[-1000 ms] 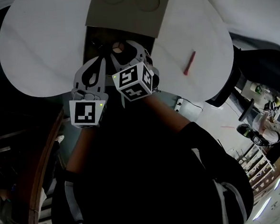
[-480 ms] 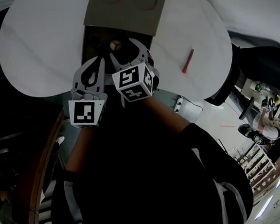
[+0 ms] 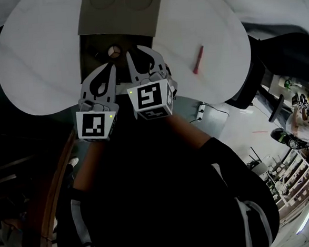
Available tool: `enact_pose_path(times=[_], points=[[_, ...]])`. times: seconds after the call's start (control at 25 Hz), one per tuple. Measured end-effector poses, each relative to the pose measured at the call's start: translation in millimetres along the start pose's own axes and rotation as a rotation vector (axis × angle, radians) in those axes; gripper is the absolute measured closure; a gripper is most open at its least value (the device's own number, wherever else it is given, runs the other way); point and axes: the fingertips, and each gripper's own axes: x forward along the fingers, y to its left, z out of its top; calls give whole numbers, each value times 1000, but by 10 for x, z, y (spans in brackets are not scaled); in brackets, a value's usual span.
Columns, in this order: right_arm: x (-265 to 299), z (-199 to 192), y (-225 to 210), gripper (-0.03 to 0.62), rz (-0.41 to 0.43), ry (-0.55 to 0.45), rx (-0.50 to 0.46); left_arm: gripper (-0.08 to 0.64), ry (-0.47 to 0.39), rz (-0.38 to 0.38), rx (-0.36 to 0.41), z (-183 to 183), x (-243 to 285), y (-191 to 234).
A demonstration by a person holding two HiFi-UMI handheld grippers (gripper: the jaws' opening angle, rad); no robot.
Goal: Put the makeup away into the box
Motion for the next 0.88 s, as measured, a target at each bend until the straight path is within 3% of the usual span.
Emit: enact_pose_path(times=[0.12, 0.44, 0.6, 0.72, 0.88], points=[[-126, -2, -155, 562, -38, -27, 22, 557, -1, -29, 17, 60, 82, -128], [-505, 38, -509, 568, -131, -84, 138, 557, -6, -129, 73, 232, 263, -468], [-685, -25, -719, 569, -175, -101, 68, 557, -5, -175, 98, 297, 353, -673], [-815, -58, -816, 569, -210, -121, 164, 557, -10, -207, 117, 341, 410, -807], [-963, -98, -969, 569, -265, -150, 153, 557, -13, -246, 136, 379, 471, -962]])
